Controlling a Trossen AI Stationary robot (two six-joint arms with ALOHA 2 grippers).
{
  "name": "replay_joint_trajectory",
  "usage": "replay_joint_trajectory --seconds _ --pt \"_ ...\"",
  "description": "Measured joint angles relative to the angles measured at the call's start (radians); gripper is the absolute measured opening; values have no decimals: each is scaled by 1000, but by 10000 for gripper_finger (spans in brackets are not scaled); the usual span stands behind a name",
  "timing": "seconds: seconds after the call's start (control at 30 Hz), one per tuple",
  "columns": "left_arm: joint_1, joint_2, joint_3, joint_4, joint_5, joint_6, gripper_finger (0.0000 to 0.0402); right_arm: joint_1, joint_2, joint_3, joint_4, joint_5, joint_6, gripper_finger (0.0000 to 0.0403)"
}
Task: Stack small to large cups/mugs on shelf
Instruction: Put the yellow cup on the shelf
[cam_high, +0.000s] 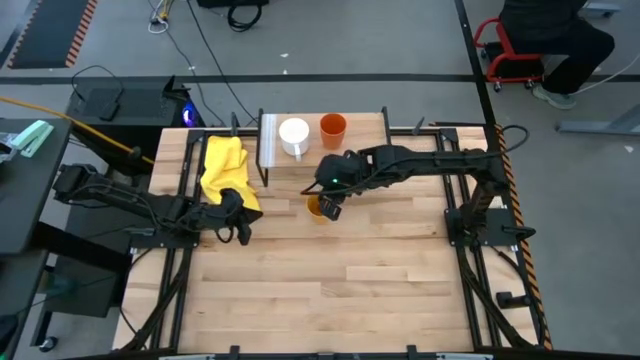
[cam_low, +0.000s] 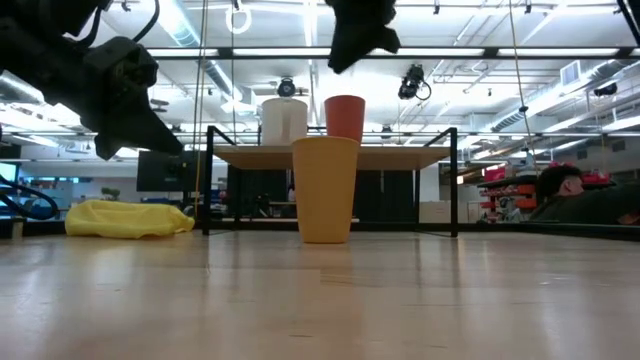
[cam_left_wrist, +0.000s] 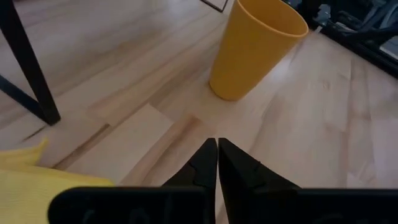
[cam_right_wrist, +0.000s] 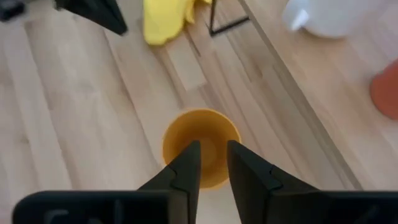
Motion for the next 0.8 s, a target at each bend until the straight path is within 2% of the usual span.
replay_joint_trajectory --seconds 0.23,0.4,0.8 --pt "0 0 0 -3 -25 9 14 -42 39 -6 -102 -16 38 90" --pt "0 0 0 -3 -31 10 20 -44 67 -6 -93 28 5 90" --pt "0 1 0 -9 -31 24 17 -41 110 -7 -96 32 22 89"
